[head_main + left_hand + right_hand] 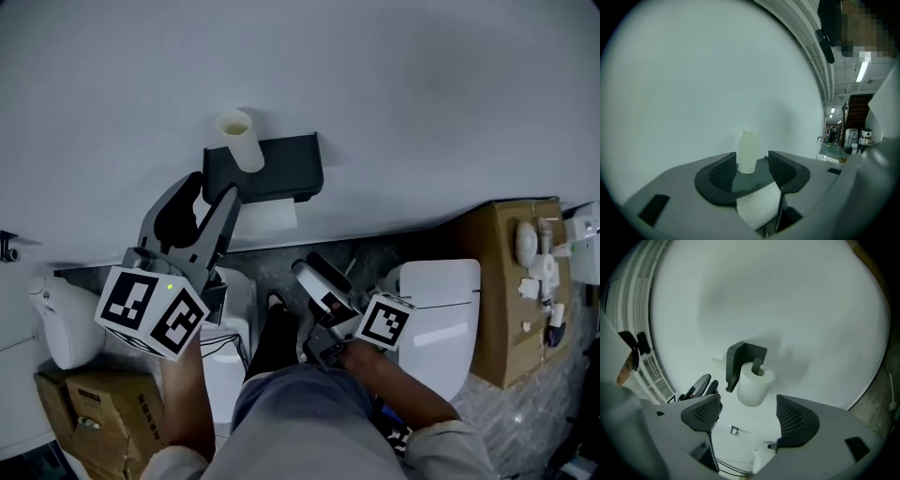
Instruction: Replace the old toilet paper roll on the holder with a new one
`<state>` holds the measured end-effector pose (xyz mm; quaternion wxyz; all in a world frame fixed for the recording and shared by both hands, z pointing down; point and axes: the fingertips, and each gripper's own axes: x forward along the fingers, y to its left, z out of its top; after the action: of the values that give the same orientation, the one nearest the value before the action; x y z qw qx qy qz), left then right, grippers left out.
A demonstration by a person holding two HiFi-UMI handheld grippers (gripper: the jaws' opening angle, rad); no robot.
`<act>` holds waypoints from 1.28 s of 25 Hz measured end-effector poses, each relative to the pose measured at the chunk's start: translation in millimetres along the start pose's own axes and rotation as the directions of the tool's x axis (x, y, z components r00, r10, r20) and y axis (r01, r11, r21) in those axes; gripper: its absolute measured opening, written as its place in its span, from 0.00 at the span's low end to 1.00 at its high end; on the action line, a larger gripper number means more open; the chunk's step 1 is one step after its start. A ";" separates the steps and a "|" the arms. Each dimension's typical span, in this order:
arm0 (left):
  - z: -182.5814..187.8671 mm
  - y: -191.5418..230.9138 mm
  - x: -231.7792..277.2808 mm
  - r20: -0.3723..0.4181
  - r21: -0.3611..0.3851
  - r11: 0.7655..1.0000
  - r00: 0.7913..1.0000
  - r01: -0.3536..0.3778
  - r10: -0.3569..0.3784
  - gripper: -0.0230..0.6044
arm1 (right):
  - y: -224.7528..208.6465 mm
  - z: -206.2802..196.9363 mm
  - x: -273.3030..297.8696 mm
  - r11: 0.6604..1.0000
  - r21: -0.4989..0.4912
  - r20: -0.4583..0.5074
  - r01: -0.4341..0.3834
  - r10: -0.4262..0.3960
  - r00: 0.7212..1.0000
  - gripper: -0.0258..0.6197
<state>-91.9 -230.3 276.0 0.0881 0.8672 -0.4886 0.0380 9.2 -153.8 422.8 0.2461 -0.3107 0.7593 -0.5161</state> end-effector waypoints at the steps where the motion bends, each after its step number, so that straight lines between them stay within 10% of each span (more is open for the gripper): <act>1: -0.4 -2.0 -4.7 0.006 -0.013 1.000 1.000 0.002 -0.002 0.39 | 1.2 3.5 -5.2 1.000 -0.028 -0.003 0.009 -0.009 1.000 0.65; 11: -18.9 -15.7 -45.3 0.028 -0.068 0.997 0.998 -0.047 0.049 0.20 | 28.1 22.4 -48.7 0.920 -0.387 -0.041 0.051 -0.072 0.997 0.32; 20: -46.6 -28.3 -70.9 0.024 -0.113 0.992 0.998 -0.055 0.058 0.05 | 77.3 30.0 -70.7 0.701 -0.705 0.022 0.108 -0.130 0.991 0.13; 32: -59.1 -55.1 -101.7 0.080 -0.177 0.984 0.996 -0.035 0.050 0.04 | 113.2 19.6 -103.1 0.479 -0.854 0.103 0.205 -0.231 0.967 0.07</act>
<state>-96.5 -105.7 312.1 0.1425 0.8463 -0.5118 -0.0399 68.9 -60.2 315.4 -0.0177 -0.4784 0.8718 -0.1037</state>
